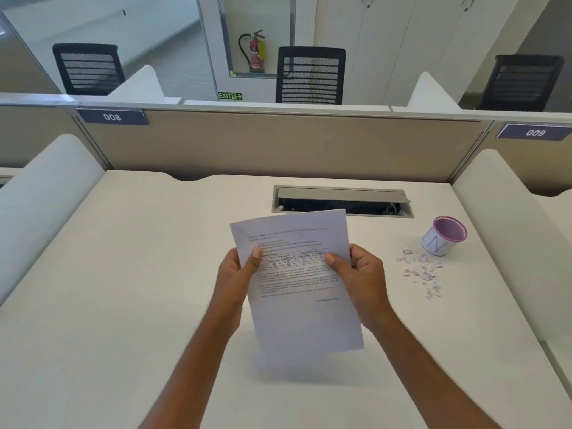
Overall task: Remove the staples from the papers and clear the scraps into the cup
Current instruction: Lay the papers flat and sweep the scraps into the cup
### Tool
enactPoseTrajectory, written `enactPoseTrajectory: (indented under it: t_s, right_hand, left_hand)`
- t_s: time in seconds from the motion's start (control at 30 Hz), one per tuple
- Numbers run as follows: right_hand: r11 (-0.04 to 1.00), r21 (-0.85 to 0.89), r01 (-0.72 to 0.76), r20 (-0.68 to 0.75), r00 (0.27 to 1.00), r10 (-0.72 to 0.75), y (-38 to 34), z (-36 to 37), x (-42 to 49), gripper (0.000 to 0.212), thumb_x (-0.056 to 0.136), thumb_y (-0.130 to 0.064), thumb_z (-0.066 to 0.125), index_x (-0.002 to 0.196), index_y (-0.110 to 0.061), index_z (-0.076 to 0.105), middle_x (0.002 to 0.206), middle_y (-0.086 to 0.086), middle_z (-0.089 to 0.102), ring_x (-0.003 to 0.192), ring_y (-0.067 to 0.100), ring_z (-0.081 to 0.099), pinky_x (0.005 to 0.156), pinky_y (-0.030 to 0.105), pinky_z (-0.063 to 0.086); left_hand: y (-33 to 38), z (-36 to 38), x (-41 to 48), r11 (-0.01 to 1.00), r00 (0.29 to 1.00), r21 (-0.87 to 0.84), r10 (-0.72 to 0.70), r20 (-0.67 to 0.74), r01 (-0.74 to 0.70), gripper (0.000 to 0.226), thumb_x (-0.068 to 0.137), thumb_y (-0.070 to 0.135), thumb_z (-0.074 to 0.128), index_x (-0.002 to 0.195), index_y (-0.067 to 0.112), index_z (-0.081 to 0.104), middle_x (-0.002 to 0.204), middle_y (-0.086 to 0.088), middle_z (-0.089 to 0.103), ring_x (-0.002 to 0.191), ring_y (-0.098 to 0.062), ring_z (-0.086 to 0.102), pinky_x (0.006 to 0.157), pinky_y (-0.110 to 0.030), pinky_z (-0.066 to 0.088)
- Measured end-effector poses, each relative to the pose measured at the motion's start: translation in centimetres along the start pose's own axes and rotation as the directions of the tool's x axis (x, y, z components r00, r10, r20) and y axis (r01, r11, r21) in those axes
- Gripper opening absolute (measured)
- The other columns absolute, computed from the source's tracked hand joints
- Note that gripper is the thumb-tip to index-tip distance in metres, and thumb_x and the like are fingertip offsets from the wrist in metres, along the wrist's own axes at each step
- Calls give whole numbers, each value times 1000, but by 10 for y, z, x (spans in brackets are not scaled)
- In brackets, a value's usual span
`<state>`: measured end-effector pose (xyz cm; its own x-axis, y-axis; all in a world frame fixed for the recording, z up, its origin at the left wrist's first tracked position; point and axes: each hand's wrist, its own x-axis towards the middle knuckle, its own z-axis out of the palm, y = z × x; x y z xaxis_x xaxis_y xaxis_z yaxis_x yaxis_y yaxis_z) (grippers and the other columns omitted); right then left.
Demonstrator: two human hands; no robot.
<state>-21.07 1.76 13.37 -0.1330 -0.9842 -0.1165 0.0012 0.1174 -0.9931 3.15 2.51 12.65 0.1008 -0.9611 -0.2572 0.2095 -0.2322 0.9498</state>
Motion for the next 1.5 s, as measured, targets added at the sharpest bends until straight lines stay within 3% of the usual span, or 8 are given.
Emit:
enactPoseTrajectory:
  t_s: [0.3, 0.4, 0.73, 0.87, 1.03, 1.17, 1.3, 1.5]
  right_hand:
    - [973, 177, -146, -2, 989, 149, 21, 9, -8, 19, 99, -13, 76, 118, -15, 76, 109, 1, 84, 97, 27, 81, 85, 44, 69]
    - [958, 224, -180, 11, 983, 182, 30, 12, -8, 22, 99, -11, 76, 121, -12, 75, 112, 4, 84, 101, 29, 81, 86, 43, 68]
    - [949, 215, -229, 69, 973, 220, 52, 14, -4, 23, 101, -13, 75, 124, -14, 75, 115, 2, 83, 103, 23, 81, 87, 35, 66]
    - [955, 108, -276, 138, 956, 261, 63, -4, 16, 22, 103, -23, 72, 122, -11, 74, 114, 2, 83, 105, 24, 80, 92, 40, 64]
    - [950, -251, -187, -132, 979, 158, 83, -47, 61, 13, 96, -30, 81, 102, -18, 79, 95, -5, 81, 90, 16, 74, 84, 32, 54]
    - [557, -826, -87, -92, 996, 20, 103, -82, 100, 36, 93, -37, 79, 126, -23, 72, 121, -2, 69, 117, 22, 63, 93, 39, 49]
    - [183, -983, 3, 16, 997, 69, 120, -92, 123, 42, 90, -40, 77, 126, -19, 69, 122, 6, 65, 120, 30, 60, 90, 40, 50]
    - [109, -994, 16, 21, 999, 49, 134, -90, 128, 22, 94, -32, 73, 111, -18, 72, 110, 5, 64, 108, 30, 62, 82, 38, 52]
  left_hand:
    - [-8, 13, -2, 981, 976, 162, 133, -172, -105, 25, 112, 42, 62, 120, 22, 74, 112, -2, 83, 101, -32, 81, 81, -51, 69]
    - [-6, 16, -1, 964, 950, 243, 169, -262, -104, 22, 112, 39, 61, 115, 20, 73, 104, 1, 82, 91, -22, 80, 66, -30, 64]
    - [-17, 25, 9, 956, 910, 289, 163, -381, -50, 16, 112, 30, 62, 101, 19, 68, 95, 1, 77, 79, -15, 71, 65, -30, 58]
    - [-19, 24, 14, 940, 911, 342, 148, -386, -8, 18, 110, 25, 64, 96, 16, 68, 90, 1, 75, 75, -14, 69, 60, -25, 55]
    - [-24, 20, 20, 936, 922, 350, 108, -373, 32, 16, 108, 24, 66, 96, 14, 69, 92, -3, 78, 80, -20, 73, 66, -37, 63]
    - [-24, 21, 21, 938, 924, 345, 95, -370, 42, 16, 108, 24, 67, 97, 13, 70, 91, -3, 78, 78, -18, 72, 67, -35, 61]
    - [-23, 20, 24, 935, 931, 353, 90, -355, 44, 16, 108, 27, 68, 98, 15, 72, 93, -3, 80, 83, -22, 76, 70, -39, 65]
    - [-22, 22, 26, 931, 937, 360, 77, -341, 54, 18, 107, 29, 69, 98, 13, 72, 91, -3, 80, 84, -27, 78, 73, -44, 67]
